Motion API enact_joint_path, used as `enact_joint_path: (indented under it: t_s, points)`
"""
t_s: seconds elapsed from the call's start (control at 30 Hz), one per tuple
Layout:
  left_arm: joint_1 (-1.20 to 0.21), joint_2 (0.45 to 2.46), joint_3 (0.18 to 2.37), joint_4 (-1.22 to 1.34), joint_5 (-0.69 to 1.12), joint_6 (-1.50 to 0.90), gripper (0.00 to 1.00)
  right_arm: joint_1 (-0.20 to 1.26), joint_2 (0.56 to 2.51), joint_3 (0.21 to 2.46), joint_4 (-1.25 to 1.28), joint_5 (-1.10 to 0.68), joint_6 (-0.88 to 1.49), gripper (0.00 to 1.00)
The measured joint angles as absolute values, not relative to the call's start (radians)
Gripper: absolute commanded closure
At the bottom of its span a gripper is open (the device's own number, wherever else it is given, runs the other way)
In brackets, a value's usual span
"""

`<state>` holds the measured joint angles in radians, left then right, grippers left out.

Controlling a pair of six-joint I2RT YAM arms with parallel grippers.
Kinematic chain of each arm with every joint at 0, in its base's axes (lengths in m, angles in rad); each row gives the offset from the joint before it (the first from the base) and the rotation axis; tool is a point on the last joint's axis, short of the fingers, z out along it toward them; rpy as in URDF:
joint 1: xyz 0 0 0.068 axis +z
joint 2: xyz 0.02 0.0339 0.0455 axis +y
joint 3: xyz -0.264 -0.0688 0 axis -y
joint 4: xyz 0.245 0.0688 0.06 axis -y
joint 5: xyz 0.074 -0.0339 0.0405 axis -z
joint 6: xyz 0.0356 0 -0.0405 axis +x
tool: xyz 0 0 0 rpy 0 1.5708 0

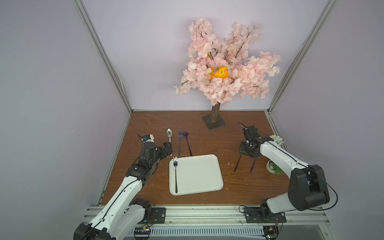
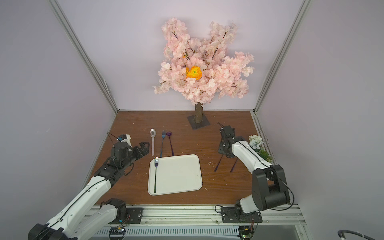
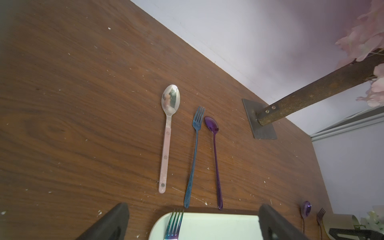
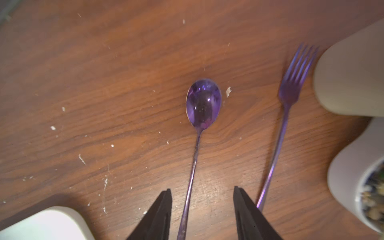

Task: Set the spoon and fork side by side
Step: Pick up the spoon from the center of the board.

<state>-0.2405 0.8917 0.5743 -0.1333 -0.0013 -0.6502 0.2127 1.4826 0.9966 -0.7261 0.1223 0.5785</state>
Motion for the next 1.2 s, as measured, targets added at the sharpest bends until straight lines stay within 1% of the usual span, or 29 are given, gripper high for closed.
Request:
enact_joint_path:
  t_s: [0.3,0.53,0.63,0.97,1.2]
  points:
    - [-0.240,0.898,0.574,-0.124,0.001,-0.649,0.00,0.213,1.560,0.933,-0.664,0.059,0.579,0.63]
    - [-0.240,0.900,0.574,-0.125,0.001,-0.648,0.00,0.204,1.651,0.964,-0.636,0.062,0.563,0.65]
    - [-0.240,0.900,0.574,-0.125,0.001,-0.646,0.00,0.192,1.676,0.985,-0.624,0.067,0.553,0.68]
    - [-0.240,0.899,0.574,-0.125,0.000,-0.645,0.00,0.183,1.717,1.023,-0.625,0.071,0.546,0.69]
    - [-0.240,0.899,0.574,-0.126,0.000,-0.645,0.00,0.172,1.740,1.044,-0.613,0.068,0.530,0.83]
